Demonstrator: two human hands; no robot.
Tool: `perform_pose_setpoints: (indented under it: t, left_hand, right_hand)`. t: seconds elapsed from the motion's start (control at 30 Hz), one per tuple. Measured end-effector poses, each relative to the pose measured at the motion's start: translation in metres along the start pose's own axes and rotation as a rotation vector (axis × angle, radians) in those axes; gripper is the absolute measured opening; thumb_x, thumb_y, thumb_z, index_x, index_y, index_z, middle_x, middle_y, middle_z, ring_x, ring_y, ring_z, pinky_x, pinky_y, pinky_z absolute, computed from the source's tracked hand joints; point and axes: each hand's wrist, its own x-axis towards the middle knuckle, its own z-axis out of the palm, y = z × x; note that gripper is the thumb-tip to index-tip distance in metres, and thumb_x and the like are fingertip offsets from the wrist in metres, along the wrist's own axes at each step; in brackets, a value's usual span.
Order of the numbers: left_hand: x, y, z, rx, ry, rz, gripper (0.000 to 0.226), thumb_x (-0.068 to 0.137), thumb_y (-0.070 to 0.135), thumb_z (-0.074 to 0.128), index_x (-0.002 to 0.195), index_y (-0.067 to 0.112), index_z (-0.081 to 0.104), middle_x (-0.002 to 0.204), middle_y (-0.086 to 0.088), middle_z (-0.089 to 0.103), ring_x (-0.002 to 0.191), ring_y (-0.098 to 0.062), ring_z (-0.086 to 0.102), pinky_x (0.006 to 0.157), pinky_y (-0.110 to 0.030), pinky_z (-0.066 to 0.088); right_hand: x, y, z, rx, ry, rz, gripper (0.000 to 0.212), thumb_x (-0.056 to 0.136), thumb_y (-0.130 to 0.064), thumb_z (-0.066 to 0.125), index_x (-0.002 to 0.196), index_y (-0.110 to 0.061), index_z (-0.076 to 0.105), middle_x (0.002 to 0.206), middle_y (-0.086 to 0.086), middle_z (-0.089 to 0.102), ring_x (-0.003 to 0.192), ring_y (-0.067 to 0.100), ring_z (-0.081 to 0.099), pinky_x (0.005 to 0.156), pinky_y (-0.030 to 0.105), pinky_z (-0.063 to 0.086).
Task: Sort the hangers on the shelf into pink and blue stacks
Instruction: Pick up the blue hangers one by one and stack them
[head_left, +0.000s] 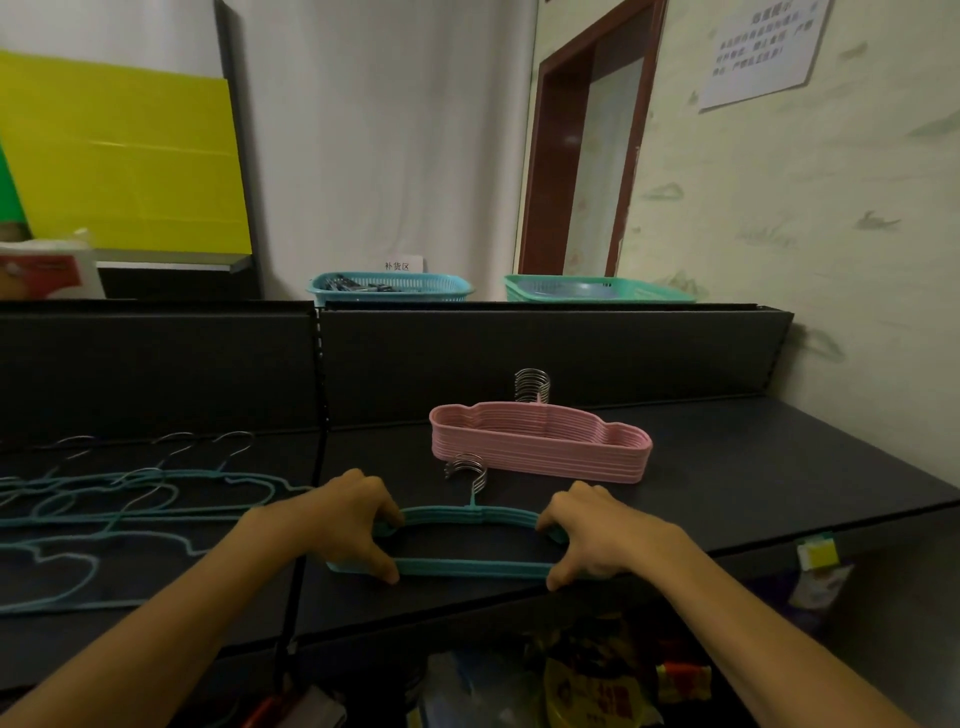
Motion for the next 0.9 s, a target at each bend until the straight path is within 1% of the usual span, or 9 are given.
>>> perform_pose_setpoints:
  t: [0.2, 0.3, 0.37, 0.43, 0.5, 0.63, 0.73, 0.8, 0.9]
  left_hand:
    - [0.002, -0.003, 0.001, -0.003, -0.027, -0.025, 0.078, 0.07, 0.059, 0.072, 0.138, 0.031, 0.046, 0.125, 0.004, 0.039, 0.118, -0.017, 0.034, 0.1, -0.028, 0.036]
    - [0.001, -0.002, 0.002, -0.009, -0.048, -0.029, 0.079, 0.07, 0.06, 0.072, 0.138, 0.03, 0.045, 0.126, 0.003, 0.039, 0.118, -0.018, 0.035, 0.101, -0.031, 0.036]
    - [-0.002, -0.002, 0.002, -0.005, -0.042, -0.009, 0.077, 0.073, 0.059, 0.07, 0.139, 0.029, 0.043, 0.129, 0.002, 0.041, 0.119, -0.018, 0.035, 0.1, -0.031, 0.036]
    - [-0.004, -0.004, 0.004, -0.033, -0.017, 0.02, 0.076, 0.074, 0.059, 0.069, 0.139, 0.03, 0.042, 0.133, 0.004, 0.04, 0.121, -0.018, 0.034, 0.102, -0.031, 0.036]
    - [-0.008, -0.008, 0.011, -0.069, 0.043, 0.058, 0.076, 0.074, 0.059, 0.069, 0.139, 0.031, 0.041, 0.137, 0.008, 0.04, 0.125, -0.015, 0.035, 0.104, -0.031, 0.035]
    - [-0.03, -0.025, 0.021, -0.084, 0.282, 0.125, 0.071, 0.078, 0.062, 0.062, 0.139, 0.033, 0.039, 0.139, 0.012, 0.042, 0.123, -0.007, 0.042, 0.101, -0.026, 0.039]
    - [-0.062, -0.055, 0.026, -0.041, 0.44, 0.119, 0.065, 0.083, 0.064, 0.053, 0.139, 0.035, 0.039, 0.141, 0.013, 0.041, 0.126, -0.007, 0.041, 0.101, -0.025, 0.037]
    - [-0.091, -0.082, 0.03, -0.02, 0.505, 0.092, 0.065, 0.083, 0.067, 0.047, 0.139, 0.036, 0.04, 0.141, 0.014, 0.041, 0.127, -0.006, 0.04, 0.102, -0.025, 0.036]
    - [-0.139, -0.129, 0.038, 0.003, 0.572, 0.019, 0.077, 0.075, 0.074, 0.03, 0.137, 0.032, 0.046, 0.14, 0.012, 0.046, 0.129, -0.01, 0.043, 0.102, -0.03, 0.036]
  right_hand:
    - [0.001, 0.006, 0.004, -0.004, 0.016, -0.022, 0.075, 0.077, -0.045, 0.076, 0.14, -0.022, 0.044, 0.129, 0.005, 0.041, 0.119, 0.027, 0.039, 0.098, 0.038, 0.04]
    - [0.0, 0.007, 0.006, -0.001, 0.034, -0.028, 0.078, 0.076, -0.048, 0.076, 0.142, -0.024, 0.043, 0.132, 0.005, 0.044, 0.118, 0.025, 0.041, 0.099, 0.037, 0.041]
    - [-0.003, 0.005, 0.007, 0.025, 0.04, -0.036, 0.079, 0.075, -0.047, 0.076, 0.142, -0.024, 0.043, 0.134, 0.004, 0.046, 0.119, 0.023, 0.045, 0.1, 0.037, 0.043]
    - [-0.009, 0.002, 0.007, 0.06, 0.032, -0.042, 0.078, 0.075, -0.047, 0.076, 0.142, -0.025, 0.042, 0.137, 0.002, 0.045, 0.121, 0.02, 0.045, 0.102, 0.037, 0.043]
    - [-0.014, -0.002, 0.003, 0.045, 0.036, -0.043, 0.08, 0.074, -0.05, 0.075, 0.143, -0.029, 0.039, 0.139, -0.001, 0.041, 0.124, 0.019, 0.042, 0.104, 0.037, 0.04]
    - [-0.018, -0.032, -0.013, -0.028, 0.152, -0.06, 0.077, 0.08, -0.054, 0.067, 0.145, -0.032, 0.034, 0.143, -0.004, 0.038, 0.128, 0.017, 0.039, 0.105, 0.036, 0.038]
    - [-0.013, -0.079, -0.02, -0.067, 0.245, -0.117, 0.072, 0.085, -0.055, 0.061, 0.147, -0.031, 0.032, 0.145, -0.003, 0.039, 0.13, 0.017, 0.039, 0.104, 0.036, 0.037]
    - [-0.005, -0.119, -0.019, -0.075, 0.294, -0.156, 0.073, 0.087, -0.058, 0.057, 0.148, -0.031, 0.029, 0.146, -0.002, 0.039, 0.13, 0.018, 0.039, 0.105, 0.037, 0.036]
    - [0.015, -0.186, -0.012, -0.072, 0.352, -0.222, 0.073, 0.088, -0.059, 0.053, 0.149, -0.03, 0.027, 0.144, 0.001, 0.041, 0.128, 0.021, 0.041, 0.104, 0.038, 0.038]
